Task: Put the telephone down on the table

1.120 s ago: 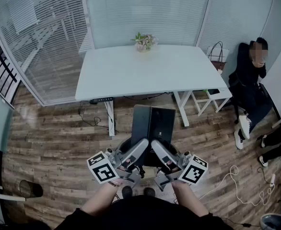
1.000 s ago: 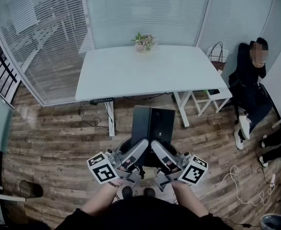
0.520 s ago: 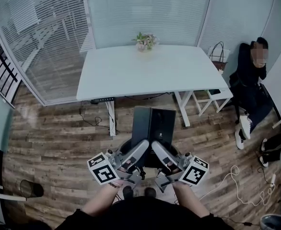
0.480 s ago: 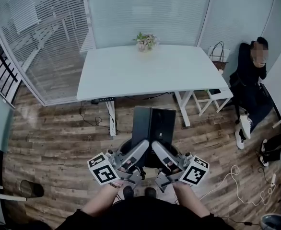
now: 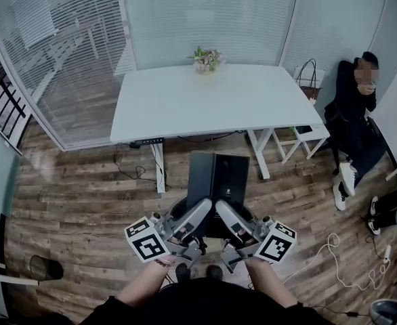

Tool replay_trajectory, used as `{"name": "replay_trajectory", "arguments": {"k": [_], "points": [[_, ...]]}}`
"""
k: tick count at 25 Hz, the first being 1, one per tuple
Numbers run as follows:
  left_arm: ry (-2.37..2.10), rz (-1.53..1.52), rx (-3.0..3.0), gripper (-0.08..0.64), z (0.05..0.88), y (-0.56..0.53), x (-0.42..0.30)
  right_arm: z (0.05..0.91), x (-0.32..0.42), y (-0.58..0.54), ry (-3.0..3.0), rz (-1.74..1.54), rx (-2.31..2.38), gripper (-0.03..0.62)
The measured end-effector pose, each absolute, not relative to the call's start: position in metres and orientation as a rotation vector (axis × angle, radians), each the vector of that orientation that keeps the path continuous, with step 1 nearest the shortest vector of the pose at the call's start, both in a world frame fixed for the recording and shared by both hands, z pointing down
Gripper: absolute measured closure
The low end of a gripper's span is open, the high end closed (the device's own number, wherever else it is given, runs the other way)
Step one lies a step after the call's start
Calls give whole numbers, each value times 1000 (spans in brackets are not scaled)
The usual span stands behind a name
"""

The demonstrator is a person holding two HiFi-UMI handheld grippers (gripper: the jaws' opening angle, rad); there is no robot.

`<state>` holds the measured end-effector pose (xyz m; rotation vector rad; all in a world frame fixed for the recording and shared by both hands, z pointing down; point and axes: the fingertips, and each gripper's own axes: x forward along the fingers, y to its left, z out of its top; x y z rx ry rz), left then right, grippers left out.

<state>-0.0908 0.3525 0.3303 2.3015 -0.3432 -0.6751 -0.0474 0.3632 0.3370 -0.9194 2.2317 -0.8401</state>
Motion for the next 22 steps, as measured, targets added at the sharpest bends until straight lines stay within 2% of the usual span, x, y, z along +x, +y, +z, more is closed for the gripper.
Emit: {"name": "replay_trajectory", "arguments": {"k": [22], "points": [[-361, -687, 2291, 360, 326, 349, -111, 332, -68, 359, 2252, -843, -927, 408]]}}
